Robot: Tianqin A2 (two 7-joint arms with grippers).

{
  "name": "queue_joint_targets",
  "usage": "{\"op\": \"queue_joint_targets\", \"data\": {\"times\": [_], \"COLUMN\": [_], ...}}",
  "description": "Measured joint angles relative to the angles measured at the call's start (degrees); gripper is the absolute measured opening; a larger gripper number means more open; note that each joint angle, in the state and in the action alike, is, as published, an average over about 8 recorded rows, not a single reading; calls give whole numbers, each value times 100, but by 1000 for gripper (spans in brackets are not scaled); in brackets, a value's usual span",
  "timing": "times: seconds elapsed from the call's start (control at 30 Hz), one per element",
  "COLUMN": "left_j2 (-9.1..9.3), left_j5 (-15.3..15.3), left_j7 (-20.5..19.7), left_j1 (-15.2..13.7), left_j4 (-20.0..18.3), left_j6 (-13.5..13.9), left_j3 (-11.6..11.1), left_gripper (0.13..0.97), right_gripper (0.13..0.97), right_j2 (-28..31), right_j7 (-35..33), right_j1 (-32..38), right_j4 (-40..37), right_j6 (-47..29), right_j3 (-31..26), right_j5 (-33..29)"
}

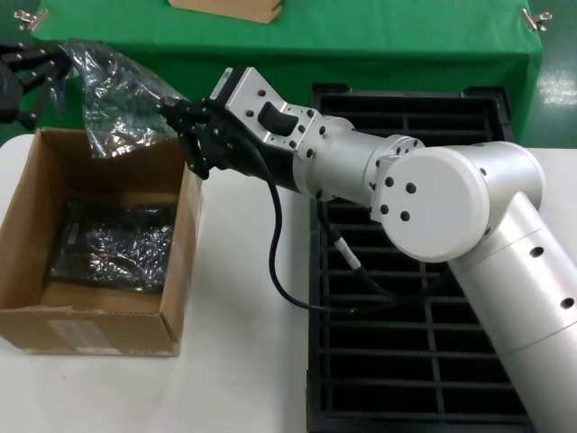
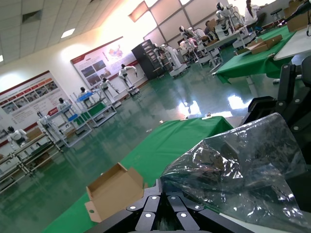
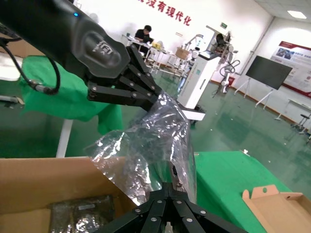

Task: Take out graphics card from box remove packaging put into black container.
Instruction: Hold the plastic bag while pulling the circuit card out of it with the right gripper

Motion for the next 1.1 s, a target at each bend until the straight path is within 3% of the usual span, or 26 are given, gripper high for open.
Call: {"op": "queue_joint_targets", "data": {"times": [0.63, 0.93, 1.1], "left_j2": [81, 154, 183], "left_j5": [-142, -162, -137], "left_j7": [-34, 57, 132], "left_j1": [-215, -356, -442], "left_j4": [275, 541, 714], "left_j6": [300, 366, 353], "left_j3": [87, 115, 134], "left_gripper": [139, 139, 139], "right_gripper": [140, 201, 281], "right_j2": [2, 7, 9], "right_j7": [52, 3, -49], "right_j1": [57, 83, 102], "right_j4": [-159, -211, -248], "right_j6": [186, 199, 204], "right_j3": [71, 156, 194], "right_j5": [-46, -29, -9]}}
